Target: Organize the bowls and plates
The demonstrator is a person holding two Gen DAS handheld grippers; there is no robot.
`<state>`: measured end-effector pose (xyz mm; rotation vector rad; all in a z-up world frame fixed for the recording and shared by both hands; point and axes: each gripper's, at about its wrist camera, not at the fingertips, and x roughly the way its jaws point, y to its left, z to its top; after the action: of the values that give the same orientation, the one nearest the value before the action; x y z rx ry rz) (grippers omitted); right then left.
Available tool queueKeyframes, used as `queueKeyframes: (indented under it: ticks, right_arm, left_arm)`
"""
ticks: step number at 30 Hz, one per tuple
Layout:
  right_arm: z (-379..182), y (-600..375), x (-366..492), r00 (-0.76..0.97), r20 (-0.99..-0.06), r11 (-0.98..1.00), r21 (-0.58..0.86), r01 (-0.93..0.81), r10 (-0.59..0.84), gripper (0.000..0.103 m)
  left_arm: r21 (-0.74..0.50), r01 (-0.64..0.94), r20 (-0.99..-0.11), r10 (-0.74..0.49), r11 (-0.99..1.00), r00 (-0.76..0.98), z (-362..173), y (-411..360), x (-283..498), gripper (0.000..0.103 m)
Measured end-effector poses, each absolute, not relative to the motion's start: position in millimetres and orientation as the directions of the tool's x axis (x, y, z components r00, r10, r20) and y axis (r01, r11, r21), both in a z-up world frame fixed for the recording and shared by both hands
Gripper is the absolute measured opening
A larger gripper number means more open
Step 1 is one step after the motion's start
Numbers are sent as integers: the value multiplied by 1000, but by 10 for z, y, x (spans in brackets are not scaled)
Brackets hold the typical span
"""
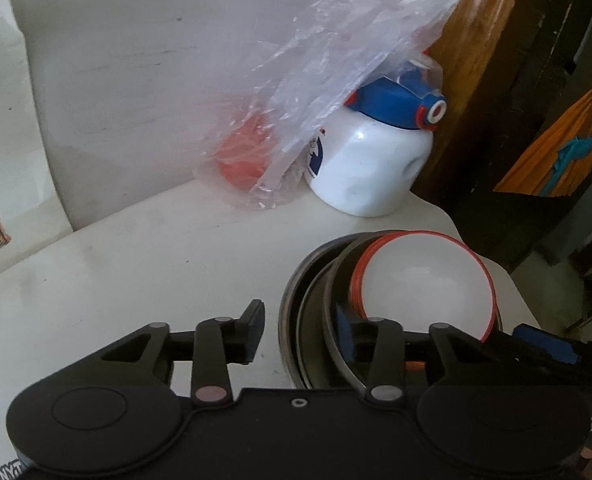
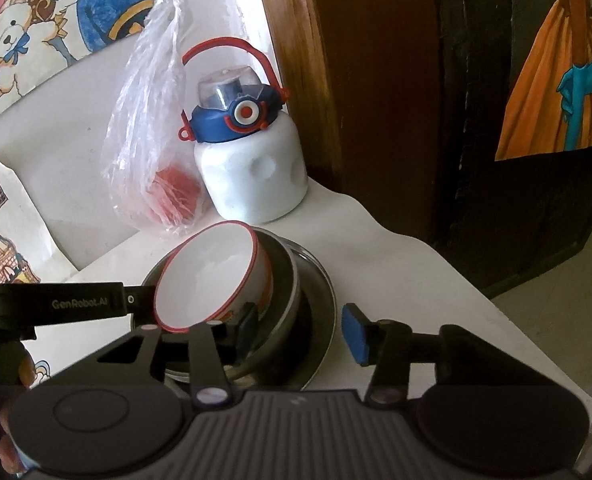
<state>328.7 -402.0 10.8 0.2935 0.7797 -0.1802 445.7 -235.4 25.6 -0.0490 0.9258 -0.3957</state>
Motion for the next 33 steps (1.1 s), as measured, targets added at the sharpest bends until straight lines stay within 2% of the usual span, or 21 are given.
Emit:
queueKeyframes:
  ticks: [4, 9, 15, 22, 29, 33]
  right_arm:
    - [136, -4021, 3233, 710, -702, 941, 203, 270, -52, 60]
    - [157, -4012, 3142, 721, -690, 937, 208, 280, -63, 65]
    - [238, -3998, 3025, 735, -672, 935, 200, 294, -87, 78]
    - [330, -3944, 2858, 751, -654, 929, 216, 302, -92, 95]
    - [402, -3863, 2691, 768, -632, 925, 226, 306, -100, 103]
    - [441, -3806, 2579, 784, -613, 924, 233, 302, -101, 103]
  left_arm:
    - [-207, 315, -759, -355, 926, 546, 292, -2321, 4415, 46]
    - [-204, 310, -747, -352, 929, 564, 330, -2269, 4350, 59]
    - [-209, 290, -733, -346, 934, 586, 374, -2148, 4273, 74]
    - [-212, 295, -704, -355, 932, 615, 468, -1989, 4102, 86]
    - [-204, 309, -669, -363, 929, 649, 573, -1816, 3892, 100]
    - [-219, 310, -642, -376, 925, 668, 618, -1688, 3778, 102]
